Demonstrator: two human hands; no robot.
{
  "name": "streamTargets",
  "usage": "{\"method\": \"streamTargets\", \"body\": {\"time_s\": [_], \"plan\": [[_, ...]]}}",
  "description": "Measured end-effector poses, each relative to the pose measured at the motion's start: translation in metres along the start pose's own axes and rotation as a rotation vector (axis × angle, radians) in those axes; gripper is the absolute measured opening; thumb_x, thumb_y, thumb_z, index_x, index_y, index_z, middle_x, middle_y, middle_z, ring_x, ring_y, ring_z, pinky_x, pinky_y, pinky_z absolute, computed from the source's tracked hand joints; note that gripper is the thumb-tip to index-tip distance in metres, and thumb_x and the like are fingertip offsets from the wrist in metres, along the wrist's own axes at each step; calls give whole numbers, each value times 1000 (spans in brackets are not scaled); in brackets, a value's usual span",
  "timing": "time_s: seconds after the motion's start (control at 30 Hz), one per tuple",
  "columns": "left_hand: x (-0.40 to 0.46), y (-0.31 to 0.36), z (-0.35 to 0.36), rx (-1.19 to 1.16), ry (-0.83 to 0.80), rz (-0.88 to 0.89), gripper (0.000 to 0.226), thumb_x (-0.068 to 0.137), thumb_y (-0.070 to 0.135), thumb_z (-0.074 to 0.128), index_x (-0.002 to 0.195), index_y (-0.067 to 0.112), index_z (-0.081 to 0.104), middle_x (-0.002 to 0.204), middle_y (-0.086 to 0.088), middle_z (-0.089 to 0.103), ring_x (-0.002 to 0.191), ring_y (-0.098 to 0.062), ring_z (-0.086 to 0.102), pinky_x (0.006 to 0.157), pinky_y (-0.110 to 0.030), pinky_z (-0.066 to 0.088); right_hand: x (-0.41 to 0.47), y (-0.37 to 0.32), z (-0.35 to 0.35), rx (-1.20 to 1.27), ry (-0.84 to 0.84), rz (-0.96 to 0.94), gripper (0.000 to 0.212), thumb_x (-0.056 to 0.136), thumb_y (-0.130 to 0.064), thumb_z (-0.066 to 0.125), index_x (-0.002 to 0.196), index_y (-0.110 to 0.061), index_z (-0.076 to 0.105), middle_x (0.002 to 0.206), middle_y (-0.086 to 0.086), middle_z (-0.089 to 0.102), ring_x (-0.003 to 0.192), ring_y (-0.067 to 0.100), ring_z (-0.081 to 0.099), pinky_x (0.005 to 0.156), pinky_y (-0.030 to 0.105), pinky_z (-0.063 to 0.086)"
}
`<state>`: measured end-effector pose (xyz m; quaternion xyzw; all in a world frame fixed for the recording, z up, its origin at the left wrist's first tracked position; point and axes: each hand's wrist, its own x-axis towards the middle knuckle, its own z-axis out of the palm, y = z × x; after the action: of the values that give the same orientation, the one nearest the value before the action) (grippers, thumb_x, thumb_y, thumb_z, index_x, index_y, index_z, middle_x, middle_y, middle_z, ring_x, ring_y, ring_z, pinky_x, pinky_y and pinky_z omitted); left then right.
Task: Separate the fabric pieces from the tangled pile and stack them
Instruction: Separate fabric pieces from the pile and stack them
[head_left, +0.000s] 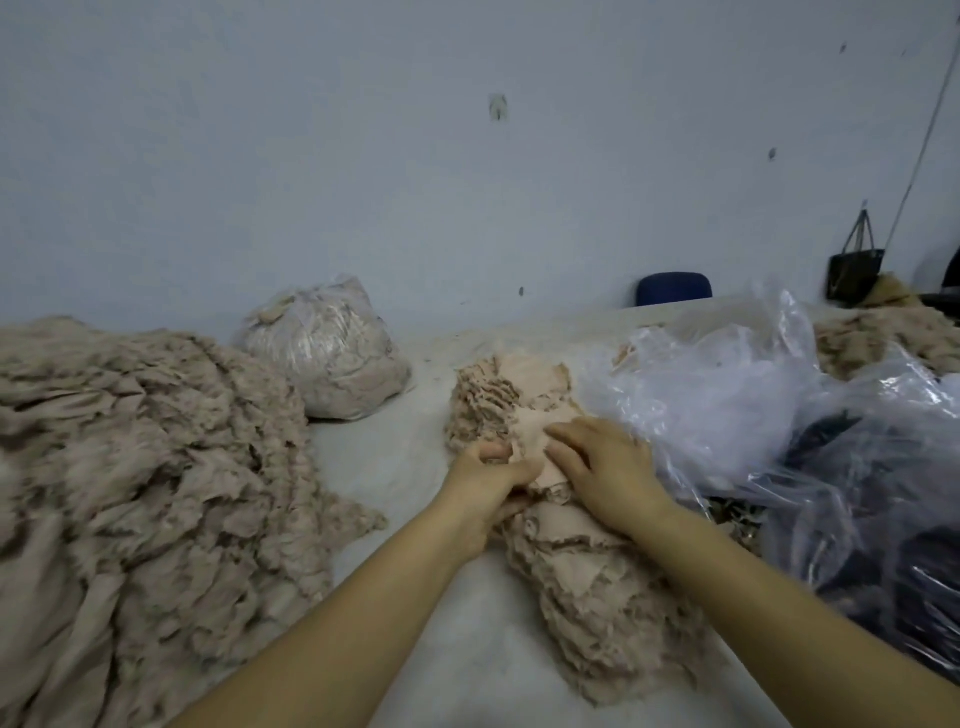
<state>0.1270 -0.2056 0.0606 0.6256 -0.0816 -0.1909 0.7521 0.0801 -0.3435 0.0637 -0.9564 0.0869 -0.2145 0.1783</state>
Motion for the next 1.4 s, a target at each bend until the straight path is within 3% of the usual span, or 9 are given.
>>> {"method": "streamTargets", "body": {"time_s": [0.2, 0.4, 0.6, 0.77, 0.9, 1.03, 1.17, 1.27, 1.4], "plan": [[-58, -2, -89, 441, -48, 123, 14, 86, -2, 62, 83, 9, 55, 77, -11, 61, 60, -12, 62, 52, -21, 51, -50, -62, 6, 276, 305, -367, 22, 92, -12, 56, 109, -5, 69, 115, 11, 65, 116, 27, 56, 108, 29, 32], [-134, -4, -218, 1550, -271, 512, 13, 89, 17, 52, 91, 19, 65, 92, 3, 62, 87, -6, 51, 77, -14, 37, -128, -128, 86, 548, -315, -461, 35, 98, -30, 53, 130, -18, 57, 133, 2, 55, 125, 15, 48, 103, 14, 30], [-182, -32, -291, 1843, 11, 705, 34, 85, 27, 44, 101, 12, 70, 103, -7, 64, 95, -24, 58, 84, -31, 46, -162, -152, 101, 372, -523, -722, 39, 97, -38, 52, 128, -16, 60, 135, 7, 52, 125, 20, 45, 107, 27, 32], [-171, -46, -288, 1563, 201, 475, 15, 91, 2, 50, 97, 8, 63, 95, -7, 58, 89, -24, 54, 69, -23, 38, -195, -132, 89, 399, -470, -617, 18, 94, -13, 51, 104, -9, 65, 127, 4, 59, 119, 10, 48, 92, -2, 25], [-163, -44, -264, 1162, 219, 408, 32, 91, -4, 49, 72, 21, 41, 72, 3, 44, 68, -11, 42, 61, -10, 34, -181, -135, 76, 353, -415, -376, 15, 91, -19, 51, 77, -18, 54, 93, -3, 62, 85, 10, 53, 82, 23, 45], [-161, -45, -255, 979, 215, 337, 30, 92, 2, 52, 75, 26, 44, 73, 2, 48, 69, -12, 45, 63, -19, 34, -149, -163, 85, 478, -402, -183, 30, 87, -48, 63, 107, -26, 56, 106, -7, 57, 76, 5, 57, 67, 13, 43], [-160, -37, -249, 758, 268, 358, 24, 87, 5, 62, 85, 18, 41, 75, -11, 53, 70, -17, 50, 69, -30, 43, -133, -195, 112, 537, -529, -243, 74, 71, -58, 74, 134, -30, 46, 118, -20, 48, 101, 1, 48, 79, 12, 39], [-158, -28, -243, 644, 244, 324, 42, 86, 12, 66, 109, 32, 39, 70, 2, 65, 70, -9, 61, 73, -29, 48, -127, -203, 128, 634, -436, -151, 15, 84, -29, 71, 85, -18, 61, 79, -11, 58, 75, 9, 52, 68, 27, 46], [-163, -17, -257, 730, 329, 520, 34, 94, 16, 55, 119, 36, 43, 84, 8, 68, 82, 1, 62, 73, -11, 47, -115, -180, 128, 827, -428, 140, 41, 90, -18, 66, 57, -19, 41, 48, -5, 41, 46, 13, 41, 50, 25, 34]]}}
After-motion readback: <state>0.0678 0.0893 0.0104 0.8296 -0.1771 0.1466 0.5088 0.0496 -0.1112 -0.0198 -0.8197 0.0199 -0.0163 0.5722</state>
